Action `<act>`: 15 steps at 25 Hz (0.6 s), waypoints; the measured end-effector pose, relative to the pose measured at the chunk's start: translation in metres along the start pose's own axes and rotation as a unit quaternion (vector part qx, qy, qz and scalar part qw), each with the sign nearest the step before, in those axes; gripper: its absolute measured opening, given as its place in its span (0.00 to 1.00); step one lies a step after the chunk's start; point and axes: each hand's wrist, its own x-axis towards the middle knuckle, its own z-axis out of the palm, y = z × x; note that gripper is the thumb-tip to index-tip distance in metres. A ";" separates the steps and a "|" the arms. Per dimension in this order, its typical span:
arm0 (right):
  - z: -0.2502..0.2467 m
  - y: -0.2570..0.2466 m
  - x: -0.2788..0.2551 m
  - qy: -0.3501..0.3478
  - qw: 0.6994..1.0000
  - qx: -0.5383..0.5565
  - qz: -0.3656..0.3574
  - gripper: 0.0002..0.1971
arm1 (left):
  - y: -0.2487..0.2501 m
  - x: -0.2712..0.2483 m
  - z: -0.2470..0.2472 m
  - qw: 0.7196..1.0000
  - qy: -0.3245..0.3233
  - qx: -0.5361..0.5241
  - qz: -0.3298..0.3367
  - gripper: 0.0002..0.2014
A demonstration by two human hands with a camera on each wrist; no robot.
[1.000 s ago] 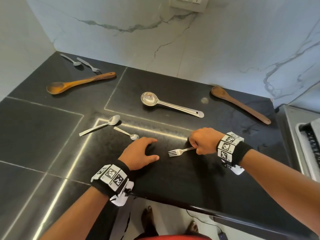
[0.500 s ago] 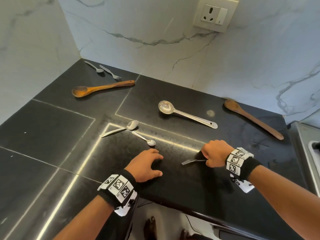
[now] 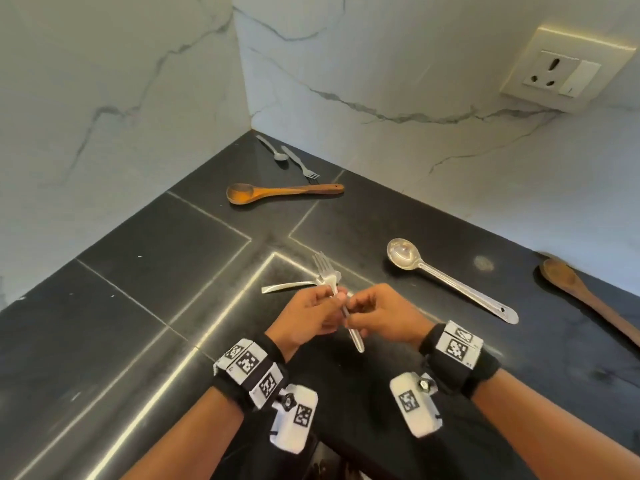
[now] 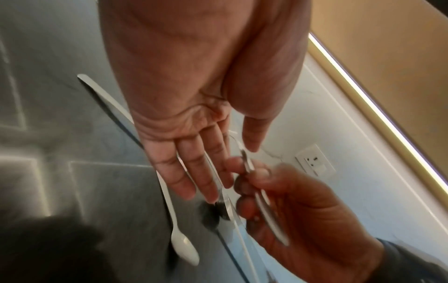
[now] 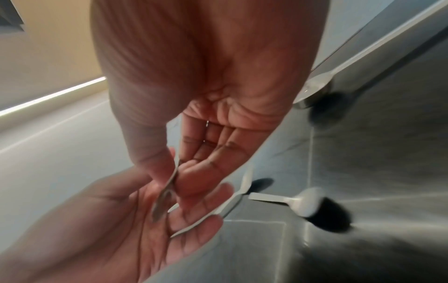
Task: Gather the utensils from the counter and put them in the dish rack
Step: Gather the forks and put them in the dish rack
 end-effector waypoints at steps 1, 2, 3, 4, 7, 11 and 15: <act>0.001 -0.011 0.019 -0.012 1.000 -0.012 -0.013 0.04 | 0.010 0.004 -0.007 0.999 0.026 -0.020 0.008 0.12; 0.001 -0.021 0.035 -0.027 0.999 -0.022 -0.019 0.05 | 0.021 0.008 -0.016 0.998 0.058 -0.030 0.011 0.10; -0.003 -0.030 0.052 -0.036 0.999 -0.029 -0.017 0.05 | 0.030 0.013 -0.027 0.995 0.088 -0.036 0.016 0.10; -0.010 -0.037 0.068 -0.035 0.999 -0.036 -0.010 0.06 | 0.038 0.019 -0.038 0.992 0.115 -0.042 0.021 0.12; -0.048 -0.052 0.128 0.020 0.993 -0.115 -0.007 0.07 | 0.060 0.033 -0.071 0.979 0.185 -0.078 0.026 0.13; -0.101 -0.064 0.238 0.106 0.949 -0.294 -0.038 0.09 | 0.080 0.053 -0.101 0.975 0.209 -0.076 0.005 0.13; -0.132 -0.076 0.324 0.163 0.907 -0.387 -0.007 0.18 | 0.088 0.066 -0.112 0.977 0.201 -0.071 -0.011 0.12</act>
